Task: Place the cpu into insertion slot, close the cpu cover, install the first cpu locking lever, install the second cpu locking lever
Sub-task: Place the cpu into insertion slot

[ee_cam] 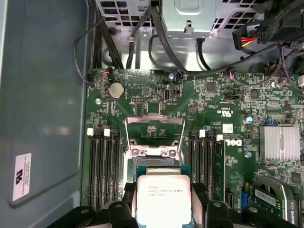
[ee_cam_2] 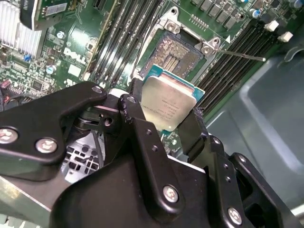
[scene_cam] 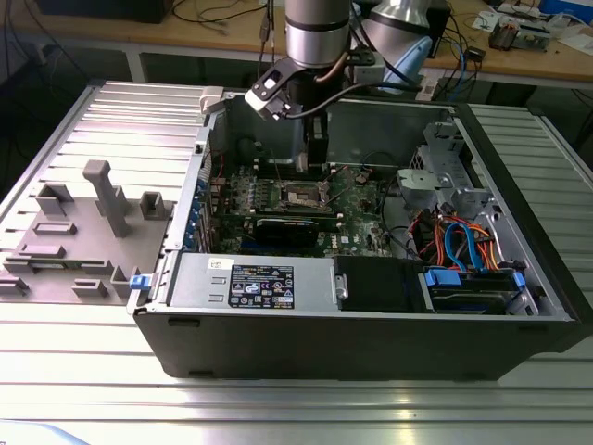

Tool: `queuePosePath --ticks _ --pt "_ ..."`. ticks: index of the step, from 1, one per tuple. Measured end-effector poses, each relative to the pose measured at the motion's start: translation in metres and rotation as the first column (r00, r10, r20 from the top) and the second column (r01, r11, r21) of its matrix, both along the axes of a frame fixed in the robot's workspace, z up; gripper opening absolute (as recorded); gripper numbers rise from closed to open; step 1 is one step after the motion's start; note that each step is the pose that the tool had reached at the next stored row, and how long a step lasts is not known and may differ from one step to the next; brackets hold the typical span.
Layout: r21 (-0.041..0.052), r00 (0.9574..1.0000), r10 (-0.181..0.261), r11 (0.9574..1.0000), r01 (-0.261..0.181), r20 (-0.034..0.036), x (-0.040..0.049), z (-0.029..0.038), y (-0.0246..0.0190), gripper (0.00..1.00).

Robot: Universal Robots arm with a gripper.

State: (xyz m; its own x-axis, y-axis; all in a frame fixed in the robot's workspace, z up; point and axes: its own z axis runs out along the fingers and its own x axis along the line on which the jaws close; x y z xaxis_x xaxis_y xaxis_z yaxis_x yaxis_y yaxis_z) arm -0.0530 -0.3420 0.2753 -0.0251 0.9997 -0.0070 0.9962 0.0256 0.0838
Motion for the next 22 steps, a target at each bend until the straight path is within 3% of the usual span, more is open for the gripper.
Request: queuePosePath --ticks 2,7,10,22 --pt "0.0007 1.0 0.0 1.0 0.0 0.0004 -0.0002 -0.0053 0.0 0.54" --pt "0.0006 0.9999 0.0 1.0 0.0 0.0144 -0.0069 -0.0144 0.0 0.54" --pt "0.0007 0.9999 0.0 1.0 0.0 0.0162 -0.0084 -0.0227 0.0 0.54" --pt "0.0009 0.9999 0.0 1.0 0.0 0.0162 -0.0085 -0.0248 0.0 0.54"
